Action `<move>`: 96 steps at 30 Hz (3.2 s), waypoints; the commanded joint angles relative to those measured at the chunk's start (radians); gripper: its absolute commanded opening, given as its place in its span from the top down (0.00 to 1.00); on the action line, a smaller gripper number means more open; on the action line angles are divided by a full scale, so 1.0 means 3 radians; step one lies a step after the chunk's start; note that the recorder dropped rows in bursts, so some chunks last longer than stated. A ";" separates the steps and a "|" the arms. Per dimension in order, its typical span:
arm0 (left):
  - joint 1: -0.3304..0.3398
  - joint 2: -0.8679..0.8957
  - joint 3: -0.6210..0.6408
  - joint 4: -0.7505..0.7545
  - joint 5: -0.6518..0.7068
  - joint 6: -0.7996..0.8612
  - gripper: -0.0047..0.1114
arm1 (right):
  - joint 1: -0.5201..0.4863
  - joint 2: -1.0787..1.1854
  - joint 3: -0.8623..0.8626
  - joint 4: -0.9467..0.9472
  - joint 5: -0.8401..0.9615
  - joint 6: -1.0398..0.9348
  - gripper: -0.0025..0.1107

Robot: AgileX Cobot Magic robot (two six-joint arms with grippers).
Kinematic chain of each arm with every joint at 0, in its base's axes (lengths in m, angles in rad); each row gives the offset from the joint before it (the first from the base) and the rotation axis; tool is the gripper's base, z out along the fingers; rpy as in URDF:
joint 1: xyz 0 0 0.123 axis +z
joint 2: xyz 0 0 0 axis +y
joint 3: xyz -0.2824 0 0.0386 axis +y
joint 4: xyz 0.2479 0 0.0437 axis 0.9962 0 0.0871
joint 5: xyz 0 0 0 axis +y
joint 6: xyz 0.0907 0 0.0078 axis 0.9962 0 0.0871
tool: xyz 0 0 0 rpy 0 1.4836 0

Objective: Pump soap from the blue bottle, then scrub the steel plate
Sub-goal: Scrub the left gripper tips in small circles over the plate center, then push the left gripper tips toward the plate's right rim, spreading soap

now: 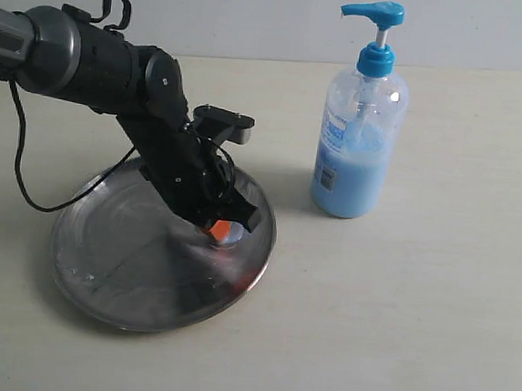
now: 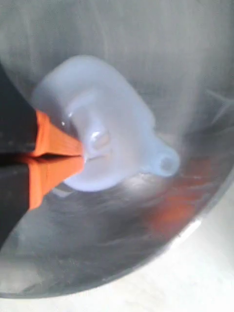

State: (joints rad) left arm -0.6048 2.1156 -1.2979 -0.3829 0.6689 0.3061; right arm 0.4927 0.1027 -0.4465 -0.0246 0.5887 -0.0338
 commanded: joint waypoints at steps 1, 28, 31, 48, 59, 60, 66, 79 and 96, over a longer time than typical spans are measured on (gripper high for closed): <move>-0.0078 0.0084 0.0051 0.0006 -0.0292 0.0036 0.96 | -0.0011 -0.0007 0.0007 -0.0007 -0.0065 -0.0002 0.98; 0.0195 0.0137 0.0051 -0.0012 0.0192 0.0098 0.96 | -0.0011 -0.0007 0.0007 -0.0014 -0.0077 -0.0002 0.98; 0.0127 0.0137 0.0051 -0.0246 0.0132 0.0187 0.96 | -0.0011 -0.0007 0.0007 -0.0014 -0.0087 -0.0002 0.98; 0.0167 0.0143 0.0051 -0.0299 -0.0323 0.0155 0.96 | -0.0011 -0.0007 0.0007 -0.0014 -0.0079 -0.0002 0.98; 0.0189 0.0143 0.0051 -0.0118 0.0254 0.0155 0.96 | -0.0011 -0.0007 0.0007 -0.0014 -0.0079 -0.0002 0.98; 0.0189 0.0143 0.0051 -0.0146 0.0297 0.0175 0.96 | -0.0011 -0.0007 0.0007 -0.0014 -0.0079 -0.0002 0.98; 0.0143 0.0143 0.0051 -0.0312 0.0340 0.0203 0.96 | -0.0011 -0.0007 0.0007 -0.0014 -0.0079 -0.0002 0.98; -0.0110 0.0143 0.0051 -0.0340 -0.0450 0.0269 0.96 | -0.0011 -0.0007 0.0007 -0.0006 -0.0072 -0.0002 0.98; 0.0085 0.0602 -0.0497 -0.0235 0.0000 0.0004 0.96 | -0.0011 -0.0007 0.0007 -0.0017 -0.0072 -0.0002 0.98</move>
State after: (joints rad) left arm -0.5921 2.2360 -1.4497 -0.5076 0.6014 0.3207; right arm 0.4927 0.1027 -0.4465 -0.0246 0.5794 -0.0338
